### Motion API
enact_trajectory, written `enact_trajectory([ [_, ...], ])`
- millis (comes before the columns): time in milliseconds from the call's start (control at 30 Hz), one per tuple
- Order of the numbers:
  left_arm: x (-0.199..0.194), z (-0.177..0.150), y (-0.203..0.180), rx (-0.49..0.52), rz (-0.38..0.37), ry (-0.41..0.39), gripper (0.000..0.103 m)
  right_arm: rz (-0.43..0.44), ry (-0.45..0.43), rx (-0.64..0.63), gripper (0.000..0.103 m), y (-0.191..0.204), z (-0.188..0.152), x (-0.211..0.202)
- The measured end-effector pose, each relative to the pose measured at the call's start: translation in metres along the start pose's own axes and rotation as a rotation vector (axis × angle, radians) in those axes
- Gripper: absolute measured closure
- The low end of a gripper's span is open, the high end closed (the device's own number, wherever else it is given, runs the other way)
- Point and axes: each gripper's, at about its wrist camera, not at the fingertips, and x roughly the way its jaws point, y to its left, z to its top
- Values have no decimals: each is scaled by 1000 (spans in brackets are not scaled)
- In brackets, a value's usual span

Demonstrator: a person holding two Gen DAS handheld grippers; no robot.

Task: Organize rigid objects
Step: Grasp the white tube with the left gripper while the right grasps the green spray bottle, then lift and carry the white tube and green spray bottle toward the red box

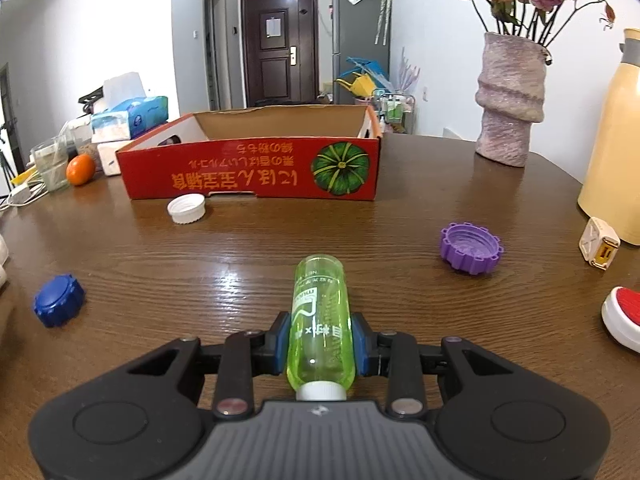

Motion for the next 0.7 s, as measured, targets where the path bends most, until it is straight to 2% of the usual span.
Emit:
enact_trajectory([
  [67, 10, -1, -1, -2, 3, 18, 12, -3, -3, 10, 73, -1, 0, 0],
  [133, 18, -2, 0, -7, 21, 29, 27, -4, -8, 17, 73, -2, 0, -1],
  [200, 25, -3, 3, -22, 16, 50, 30, -1, -12, 21, 73, -3, 0, -2],
  [300, 23, -4, 3, -18, 7, 29, 31, 4, -19, 24, 73, -3, -1, -3],
  [400, 24, -6, 0, -1, 14, 23, 38, 7, -24, 25, 73, -3, 0, -3],
  [467, 23, -6, -2, 5, 3, 13, 50, 9, -25, 25, 73, -2, -1, -4],
  [500, 22, -6, -2, 5, -1, 7, 61, 9, -26, 25, 73, -2, -1, -4],
  [600, 21, -7, -1, 0, -8, 0, 75, 9, -28, 25, 73, -3, -1, -5],
  [700, 20, -7, 0, -4, -27, -6, 75, 10, -29, 24, 73, -2, -1, -5],
])
